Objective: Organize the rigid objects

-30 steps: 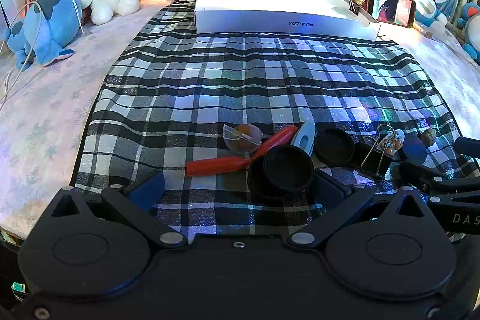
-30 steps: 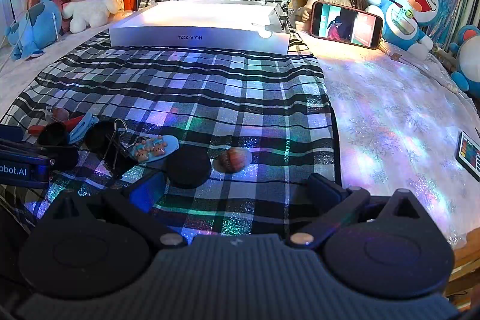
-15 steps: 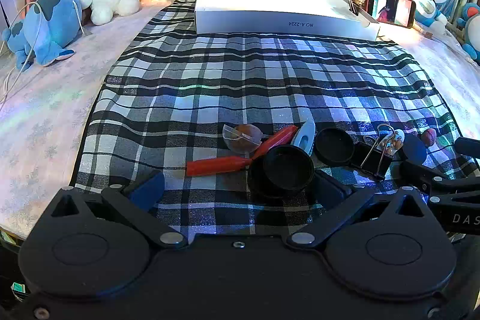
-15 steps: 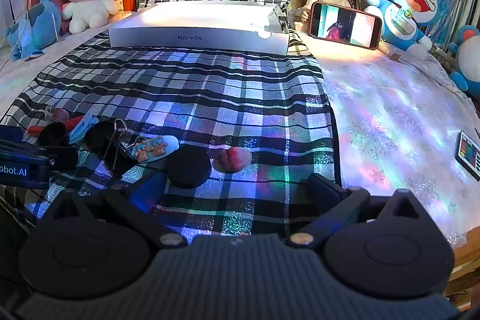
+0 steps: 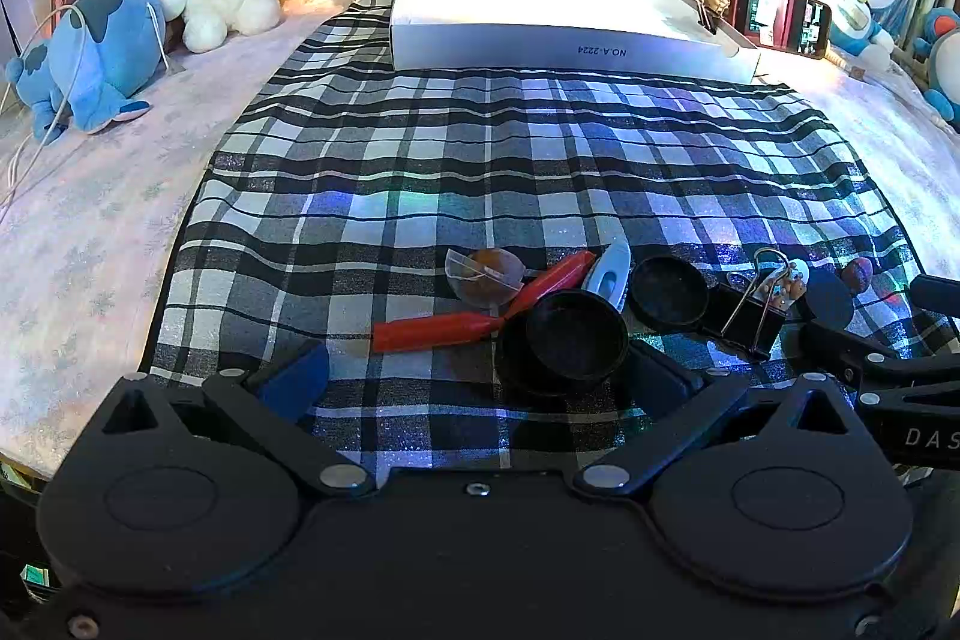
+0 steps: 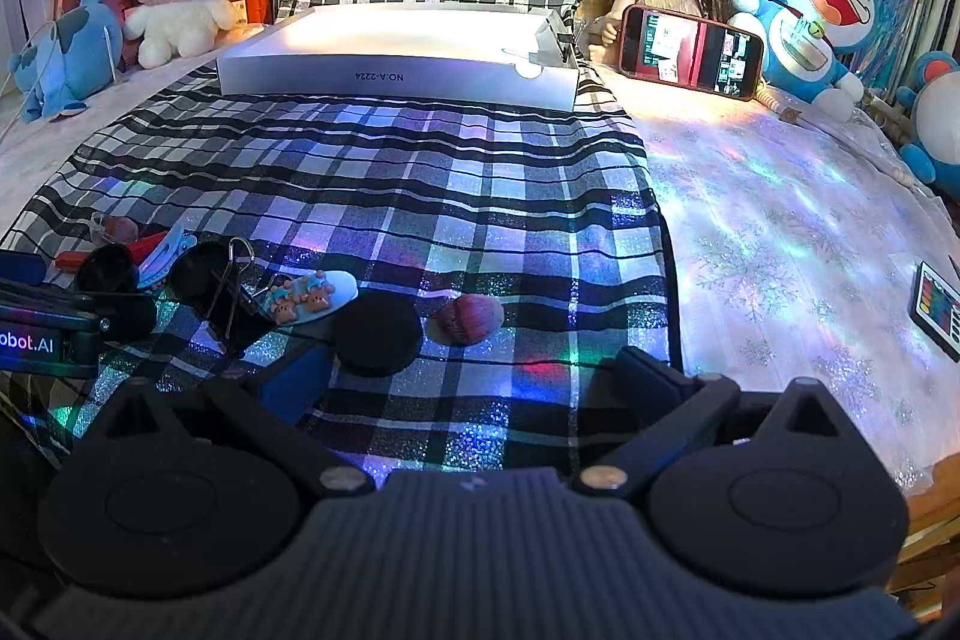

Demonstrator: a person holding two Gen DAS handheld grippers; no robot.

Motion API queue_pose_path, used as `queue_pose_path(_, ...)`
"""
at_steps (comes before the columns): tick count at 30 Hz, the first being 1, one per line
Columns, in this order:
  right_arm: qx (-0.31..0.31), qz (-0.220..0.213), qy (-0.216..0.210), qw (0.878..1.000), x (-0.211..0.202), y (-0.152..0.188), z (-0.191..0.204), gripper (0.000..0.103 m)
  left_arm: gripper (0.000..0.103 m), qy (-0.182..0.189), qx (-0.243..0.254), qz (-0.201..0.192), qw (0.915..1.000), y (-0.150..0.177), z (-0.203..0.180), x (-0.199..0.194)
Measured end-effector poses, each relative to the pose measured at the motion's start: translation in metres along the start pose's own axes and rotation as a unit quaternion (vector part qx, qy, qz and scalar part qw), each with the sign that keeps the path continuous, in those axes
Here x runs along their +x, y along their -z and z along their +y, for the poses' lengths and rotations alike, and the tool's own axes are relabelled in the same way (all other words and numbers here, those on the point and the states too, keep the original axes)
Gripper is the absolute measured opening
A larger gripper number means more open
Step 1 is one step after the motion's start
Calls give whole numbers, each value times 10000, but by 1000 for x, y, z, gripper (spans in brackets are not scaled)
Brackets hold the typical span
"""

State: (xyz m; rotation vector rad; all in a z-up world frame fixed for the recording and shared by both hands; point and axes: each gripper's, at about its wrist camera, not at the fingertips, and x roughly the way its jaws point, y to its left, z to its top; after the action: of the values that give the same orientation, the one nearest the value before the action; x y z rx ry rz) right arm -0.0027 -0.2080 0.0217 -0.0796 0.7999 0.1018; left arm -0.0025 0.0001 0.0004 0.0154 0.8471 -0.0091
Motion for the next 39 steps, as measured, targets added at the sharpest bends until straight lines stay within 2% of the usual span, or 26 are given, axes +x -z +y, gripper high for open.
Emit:
queue_pose_path(20,39,-87,-3,10000,-2,2,-3,103,103,38,61,-136,9999,4,1,-3)
queue_pose_path(26,33,-179,-35,9998,-6,2,-3,102,102,94,98,-63,9999,1,2,-3)
queue_pose_path(28,37,-260,-120,9996,-10,3,-2,100,97,109,104,-70,9999,1,3,-5)
queue_pose_path(30,33,-347,-174,9992,-14,2,-1,97,81,129,150,-164,9997,2,2,-9)
queue_pose_path(33,10,-485,-196,9986,-20,1,0,93,63,206,207,-270,9992,3,1,-16)
queue_pose_path(36,-83,-592,-245,9979,-24,1,2,86,48,434,144,-370,9983,5,2,-25)
queue_pose_path(39,-152,-641,-265,9975,-26,1,6,77,43,603,170,-485,9969,6,0,-34)
